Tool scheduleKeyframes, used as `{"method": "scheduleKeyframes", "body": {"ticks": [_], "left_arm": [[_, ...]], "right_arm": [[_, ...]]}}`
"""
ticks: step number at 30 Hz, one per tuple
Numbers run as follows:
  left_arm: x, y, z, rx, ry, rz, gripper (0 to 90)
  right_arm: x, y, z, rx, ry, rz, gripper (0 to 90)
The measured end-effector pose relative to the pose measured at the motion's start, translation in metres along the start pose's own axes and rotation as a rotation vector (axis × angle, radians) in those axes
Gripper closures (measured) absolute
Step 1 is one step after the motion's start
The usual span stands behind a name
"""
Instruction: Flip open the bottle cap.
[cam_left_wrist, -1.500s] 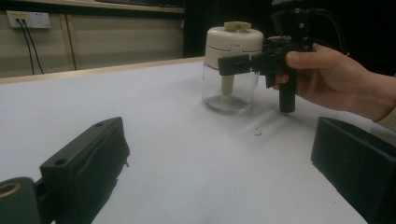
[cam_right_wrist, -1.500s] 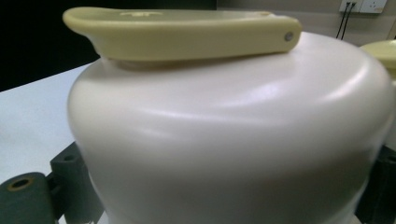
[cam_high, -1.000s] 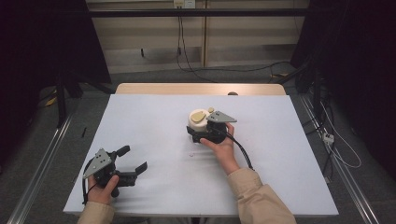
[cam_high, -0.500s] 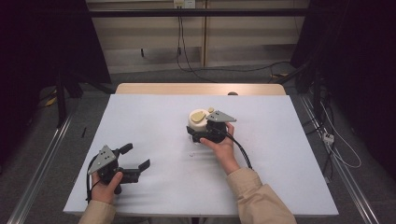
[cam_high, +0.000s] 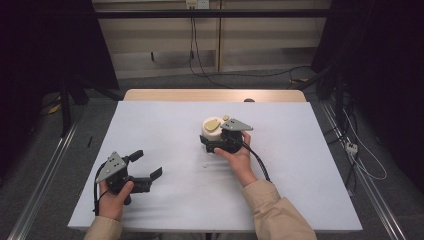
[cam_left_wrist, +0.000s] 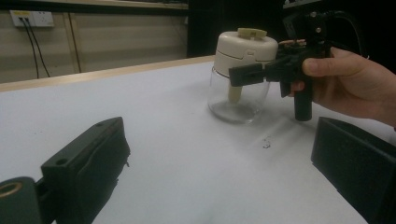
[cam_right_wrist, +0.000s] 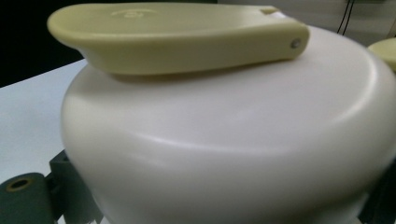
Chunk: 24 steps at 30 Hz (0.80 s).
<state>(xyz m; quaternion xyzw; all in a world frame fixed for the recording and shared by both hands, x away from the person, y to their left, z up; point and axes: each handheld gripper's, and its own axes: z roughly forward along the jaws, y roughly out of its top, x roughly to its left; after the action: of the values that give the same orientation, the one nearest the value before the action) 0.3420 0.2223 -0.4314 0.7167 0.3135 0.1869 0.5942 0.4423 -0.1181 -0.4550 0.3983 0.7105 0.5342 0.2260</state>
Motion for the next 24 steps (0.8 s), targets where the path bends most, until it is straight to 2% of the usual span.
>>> {"method": "scheduleKeyframes", "body": {"ticks": [10, 17, 22, 24], "left_arm": [[-0.006, 0.008, 0.015, 0.037, -0.013, -0.008, 3.6], [-0.012, 0.014, 0.027, 0.036, -0.015, -0.014, 4.5], [-0.015, 0.019, 0.031, 0.039, -0.012, -0.003, 5.1], [-0.015, 0.021, 0.033, 0.033, -0.018, -0.023, 5.6]], "right_arm": [[0.000, 0.000, 0.000, 0.001, -0.001, 0.000, 6.3], [0.000, 0.000, 0.000, 0.004, -0.002, 0.000, 6.3], [0.000, 0.000, 0.000, 0.004, -0.002, 0.000, 6.3], [0.000, 0.000, 0.000, 0.005, -0.003, 0.001, 6.2]]}}
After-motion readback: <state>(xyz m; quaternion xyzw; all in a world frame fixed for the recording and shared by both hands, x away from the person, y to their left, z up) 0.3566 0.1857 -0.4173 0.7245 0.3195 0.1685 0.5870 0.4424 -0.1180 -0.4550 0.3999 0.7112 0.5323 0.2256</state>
